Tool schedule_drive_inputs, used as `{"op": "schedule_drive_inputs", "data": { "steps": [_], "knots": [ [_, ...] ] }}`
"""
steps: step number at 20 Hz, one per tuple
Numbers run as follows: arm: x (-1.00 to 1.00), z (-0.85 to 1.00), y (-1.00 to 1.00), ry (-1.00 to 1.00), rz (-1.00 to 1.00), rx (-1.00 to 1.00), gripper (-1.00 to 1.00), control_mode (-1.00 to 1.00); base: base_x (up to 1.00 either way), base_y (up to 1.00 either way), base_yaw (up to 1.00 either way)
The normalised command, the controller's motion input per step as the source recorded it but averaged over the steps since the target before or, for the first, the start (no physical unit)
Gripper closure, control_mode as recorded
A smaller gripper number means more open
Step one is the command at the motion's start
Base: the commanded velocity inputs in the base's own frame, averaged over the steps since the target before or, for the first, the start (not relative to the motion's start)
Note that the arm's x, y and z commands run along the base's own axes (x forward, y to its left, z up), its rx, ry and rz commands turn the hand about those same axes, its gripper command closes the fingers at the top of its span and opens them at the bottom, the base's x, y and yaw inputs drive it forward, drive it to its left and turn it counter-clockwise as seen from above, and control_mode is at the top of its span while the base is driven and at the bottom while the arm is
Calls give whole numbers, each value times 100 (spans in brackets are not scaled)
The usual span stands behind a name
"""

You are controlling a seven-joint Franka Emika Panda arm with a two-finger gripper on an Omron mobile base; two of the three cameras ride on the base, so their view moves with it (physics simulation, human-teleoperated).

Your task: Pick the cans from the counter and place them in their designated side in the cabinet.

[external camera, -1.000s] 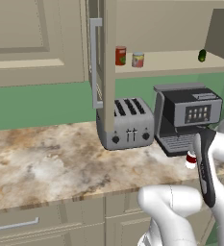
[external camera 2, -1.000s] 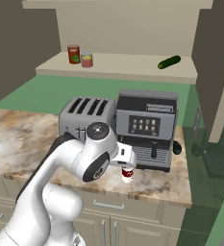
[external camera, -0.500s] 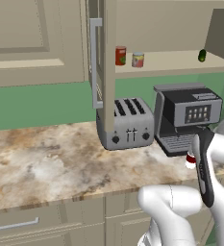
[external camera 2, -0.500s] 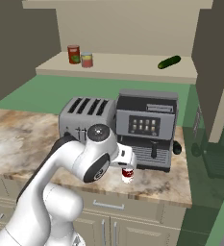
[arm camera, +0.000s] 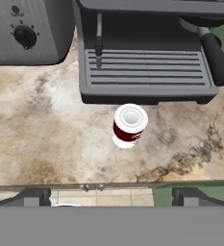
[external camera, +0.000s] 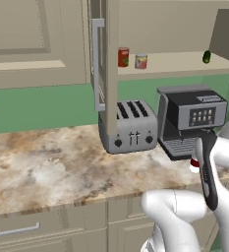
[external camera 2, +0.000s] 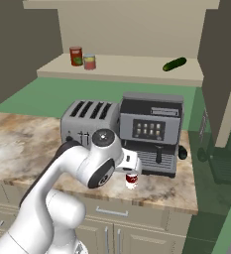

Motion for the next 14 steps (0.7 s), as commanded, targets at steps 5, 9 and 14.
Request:
{"op": "schedule_drive_inputs", "data": {
  "steps": [5,9,14],
  "knots": [
    [10,-6,-2,0,0,0,-100,-100,0,0,0],
    [8,-6,-4,0,0,0,-100,-100,0,0,0],
    [7,-8,-5,0,0,0,-100,-100,0,0,0]
  ]
}}
